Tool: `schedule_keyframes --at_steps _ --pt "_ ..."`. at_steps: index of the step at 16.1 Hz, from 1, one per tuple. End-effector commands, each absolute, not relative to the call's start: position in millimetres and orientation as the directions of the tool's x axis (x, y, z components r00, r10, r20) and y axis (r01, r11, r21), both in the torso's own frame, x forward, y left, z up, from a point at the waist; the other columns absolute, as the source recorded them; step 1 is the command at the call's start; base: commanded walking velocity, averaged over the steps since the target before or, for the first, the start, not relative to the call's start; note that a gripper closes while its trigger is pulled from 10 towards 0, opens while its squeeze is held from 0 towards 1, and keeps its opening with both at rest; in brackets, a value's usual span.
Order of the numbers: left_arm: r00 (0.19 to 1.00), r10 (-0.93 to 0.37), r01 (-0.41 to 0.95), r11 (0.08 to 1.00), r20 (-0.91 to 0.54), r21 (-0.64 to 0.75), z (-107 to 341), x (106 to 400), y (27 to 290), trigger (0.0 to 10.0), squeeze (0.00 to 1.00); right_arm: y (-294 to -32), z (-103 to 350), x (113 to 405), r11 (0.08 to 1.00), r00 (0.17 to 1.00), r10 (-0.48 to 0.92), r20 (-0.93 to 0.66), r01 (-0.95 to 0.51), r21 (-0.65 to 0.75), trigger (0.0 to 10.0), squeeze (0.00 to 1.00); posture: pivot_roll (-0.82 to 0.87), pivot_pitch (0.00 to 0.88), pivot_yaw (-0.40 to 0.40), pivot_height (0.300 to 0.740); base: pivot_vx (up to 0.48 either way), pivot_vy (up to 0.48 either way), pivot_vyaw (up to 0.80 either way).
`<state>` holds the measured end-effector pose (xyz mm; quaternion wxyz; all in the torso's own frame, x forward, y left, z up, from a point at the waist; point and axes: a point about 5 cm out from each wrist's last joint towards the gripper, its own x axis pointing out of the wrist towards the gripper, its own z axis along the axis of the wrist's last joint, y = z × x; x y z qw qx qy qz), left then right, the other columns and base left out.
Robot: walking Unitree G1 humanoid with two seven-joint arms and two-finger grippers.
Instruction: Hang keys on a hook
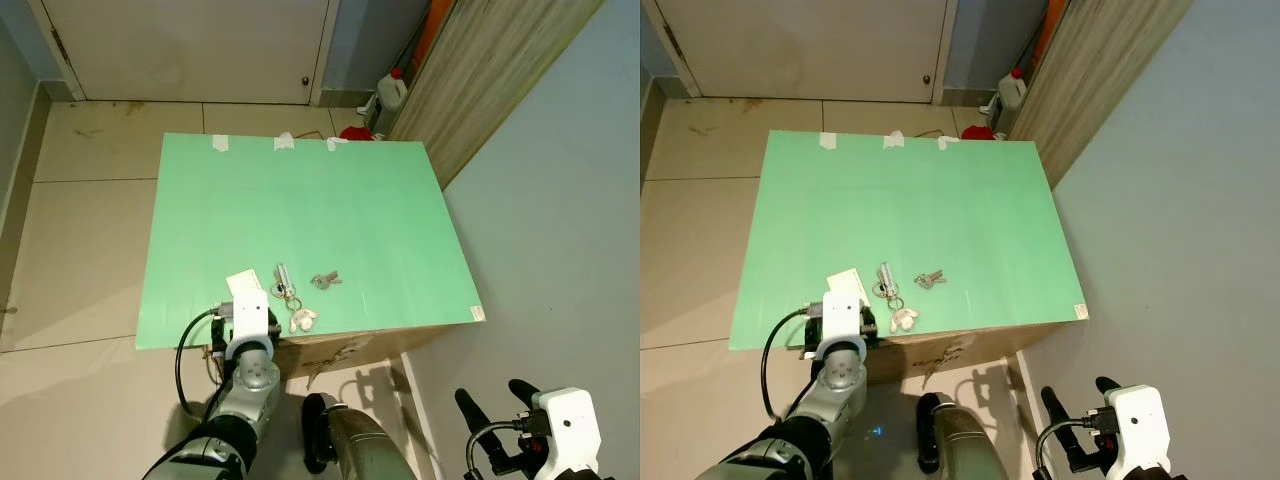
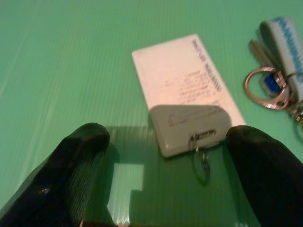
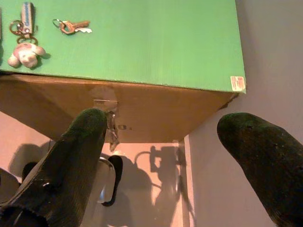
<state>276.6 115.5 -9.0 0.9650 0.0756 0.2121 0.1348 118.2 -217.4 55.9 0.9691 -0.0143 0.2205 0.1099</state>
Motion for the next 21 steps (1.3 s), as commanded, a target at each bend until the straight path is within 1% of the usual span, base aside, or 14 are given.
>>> schedule_keyframes --at_steps 1,2,3,4,7,9,10,12,13,14,15,19,20,21 --pt "0.873 0.249 -0.180 0.964 -0.420 0.198 -15 270 106 9.4 0.00 -223 55 114 0.981 0.871 0.178 -0.458 -0.195 0.010 10.0 0.00 -0.37 0.249 -0.183 0.740 0.000 0.000 0.00" --pt "0.871 0.248 -0.180 0.964 -0.425 0.193 -16 269 106 9.4 0.00 -222 55 114 0.981 0.870 0.177 -0.460 -0.194 0.010 10.0 0.00 -0.37 0.250 -0.182 0.740 0.000 0.000 0.00" --pt "0.866 0.246 -0.182 0.966 -0.435 0.184 -17 269 105 9.0 0.00 -222 54 113 0.981 0.868 0.175 -0.464 -0.192 0.011 10.0 0.00 -0.38 0.250 -0.182 0.740 0.000 0.000 0.00" --pt "0.866 0.244 -0.182 0.967 -0.437 0.180 -17 269 105 8.9 0.00 -222 55 113 0.981 0.868 0.175 -0.465 -0.192 0.012 10.0 0.00 -0.38 0.251 -0.182 0.740 0.000 0.000 0.00" --pt "0.860 0.230 -0.183 0.972 -0.455 0.146 -17 269 98 8.0 0.00 -221 55 114 0.982 0.866 0.174 -0.469 -0.190 0.013 10.0 0.00 -0.38 0.251 -0.181 0.740 0.000 0.000 0.00" --pt "0.862 0.225 -0.180 0.974 -0.454 0.140 -16 269 96 7.9 0.00 -219 57 115 0.981 0.866 0.176 -0.467 -0.192 0.013 10.0 0.00 -0.38 0.252 -0.179 0.740 0.000 0.000 0.00" --pt "0.862 0.224 -0.180 0.974 -0.455 0.139 -16 270 97 6.7 0.00 -216 59 115 0.981 0.867 0.177 -0.466 -0.193 0.013 10.0 0.00 -0.38 0.251 -0.178 0.740 0.000 0.000 0.00" --pt "0.861 0.225 -0.180 0.974 -0.456 0.140 -16 270 97 0.8 0.00 -214 62 112 0.981 0.868 0.177 -0.464 -0.193 0.014 10.0 0.00 -0.38 0.252 -0.178 0.740 0.000 0.000 0.00" --pt "0.860 0.227 -0.182 0.973 -0.457 0.142 -16 270 98 1.0 0.00 -214 63 111 0.981 0.868 0.177 -0.464 -0.192 0.015 10.0 0.00 -0.38 0.252 -0.178 0.740 0.000 0.000 0.00" --pt "0.857 0.232 -0.186 0.972 -0.460 0.142 -16 270 98 1.4 0.00 -213 63 110 0.981 0.867 0.177 -0.465 -0.192 0.016 10.0 0.00 -0.38 0.252 -0.177 0.740 0.000 0.000 0.00" --pt "0.849 0.240 -0.196 0.970 -0.471 0.140 -17 270 101 1.3 0.00 -215 61 108 0.982 0.864 0.174 -0.471 -0.189 0.017 10.0 0.00 -0.38 0.252 -0.177 0.740 0.000 0.000 0.00" --pt "0.838 0.244 -0.202 0.970 -0.488 0.138 -19 269 104 1.4 0.00 -224 50 108 0.984 0.856 0.165 -0.489 -0.179 0.017 10.0 0.00 -0.38 0.255 -0.179 0.740 0.000 0.000 0.00" --pt "0.837 0.244 -0.201 0.970 -0.489 0.138 -19 269 104 1.1 0.00 -225 48 108 0.984 0.855 0.163 -0.492 -0.178 0.017 10.0 0.00 -0.39 0.255 -0.179 0.740 0.000 0.000 0.00" --pt "0.840 0.236 -0.195 0.972 -0.489 0.134 -19 270 104 0.0 0.00 -226 46 109 0.984 0.854 0.162 -0.494 -0.177 0.017 10.0 0.00 -0.39 0.257 -0.179 0.740 0.000 0.000 0.00"
